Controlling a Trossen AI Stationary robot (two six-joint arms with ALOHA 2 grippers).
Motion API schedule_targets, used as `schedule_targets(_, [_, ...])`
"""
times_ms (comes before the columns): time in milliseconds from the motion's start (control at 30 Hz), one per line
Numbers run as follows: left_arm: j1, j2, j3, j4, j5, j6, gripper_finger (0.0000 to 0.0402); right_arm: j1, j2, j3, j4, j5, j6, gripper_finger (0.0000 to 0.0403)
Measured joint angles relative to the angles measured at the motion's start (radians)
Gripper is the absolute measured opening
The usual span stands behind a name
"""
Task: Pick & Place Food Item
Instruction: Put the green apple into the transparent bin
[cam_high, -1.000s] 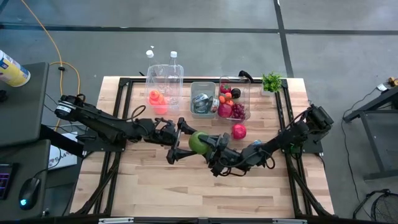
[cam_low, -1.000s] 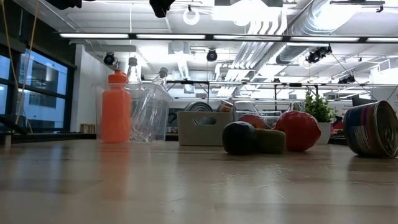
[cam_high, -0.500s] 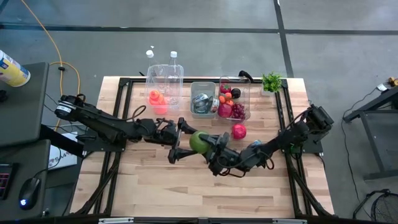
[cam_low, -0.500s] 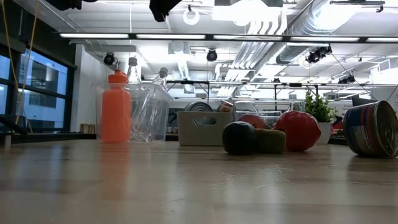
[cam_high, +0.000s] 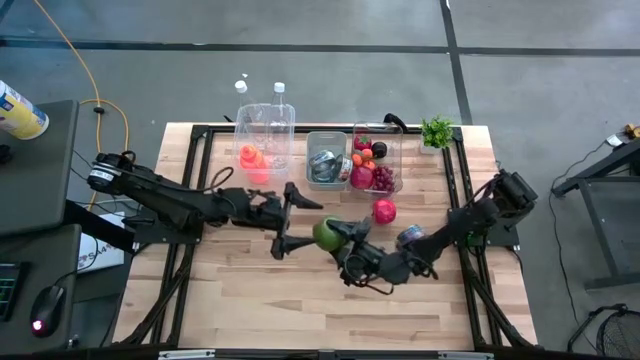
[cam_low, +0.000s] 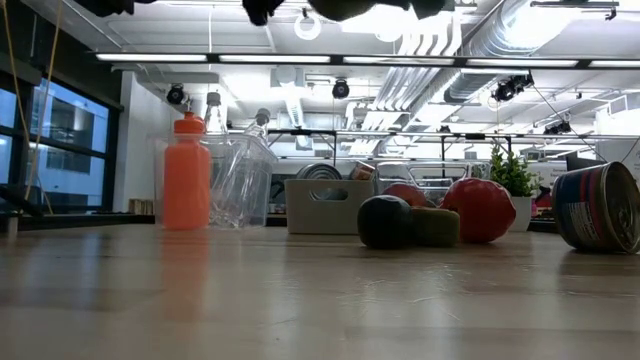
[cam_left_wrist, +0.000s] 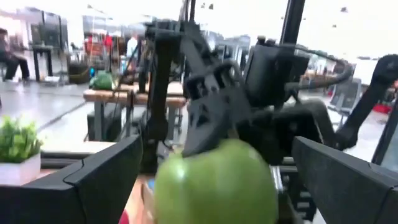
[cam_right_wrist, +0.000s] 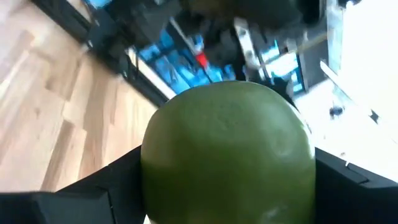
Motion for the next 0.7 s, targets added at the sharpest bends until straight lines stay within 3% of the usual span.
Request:
schedule_targets(133, [-0.014, -0.027, 0.0, 0.004, 0.0, 0.0, 0.04, 0.021, 0.002, -0.001, -0.116, 0.168, 0.14, 0.0303])
schedule_targets(333, [-0.045, -0.049, 0.0, -0.083, 0.001, 0.04, 0.04, 0.027, 0.002, 0.0, -0.47, 0.416, 0.537, 0.0303])
schedule_targets(700, [-0.111, -0.048, 0.0, -0.233, 0.001, 0.288, 0.04, 0.019, 0.002, 0.0, -1.046, 0.375, 1.214, 0.0303])
